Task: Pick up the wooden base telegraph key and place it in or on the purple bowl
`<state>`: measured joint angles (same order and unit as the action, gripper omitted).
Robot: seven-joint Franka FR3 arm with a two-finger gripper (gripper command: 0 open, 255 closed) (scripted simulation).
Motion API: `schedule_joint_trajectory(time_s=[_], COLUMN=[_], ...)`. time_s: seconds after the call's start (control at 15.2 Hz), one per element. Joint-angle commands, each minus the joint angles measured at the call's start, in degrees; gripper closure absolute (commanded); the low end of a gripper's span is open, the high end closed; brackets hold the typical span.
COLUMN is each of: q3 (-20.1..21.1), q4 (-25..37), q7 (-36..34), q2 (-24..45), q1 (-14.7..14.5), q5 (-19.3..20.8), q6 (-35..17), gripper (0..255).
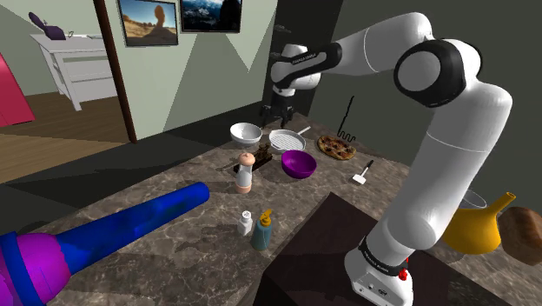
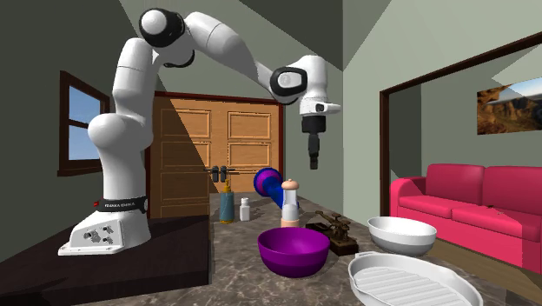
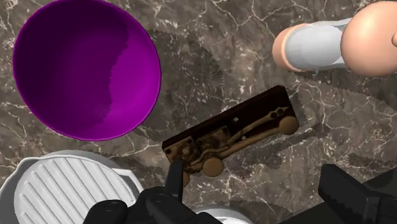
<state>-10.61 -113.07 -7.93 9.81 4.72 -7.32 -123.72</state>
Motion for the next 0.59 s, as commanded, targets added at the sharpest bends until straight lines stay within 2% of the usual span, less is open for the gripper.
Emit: schedule_joint_trajectory(time_s=[0.0, 0.53], q3=[-0.03, 0.85], q4=[3.5, 16.95], q7=[0.32, 0.79], q2=[4.93, 21.96], q1=[0.67, 4.35], q5=[-1.93, -7.78], q6=[-0.25, 0.5], gripper=[0, 0])
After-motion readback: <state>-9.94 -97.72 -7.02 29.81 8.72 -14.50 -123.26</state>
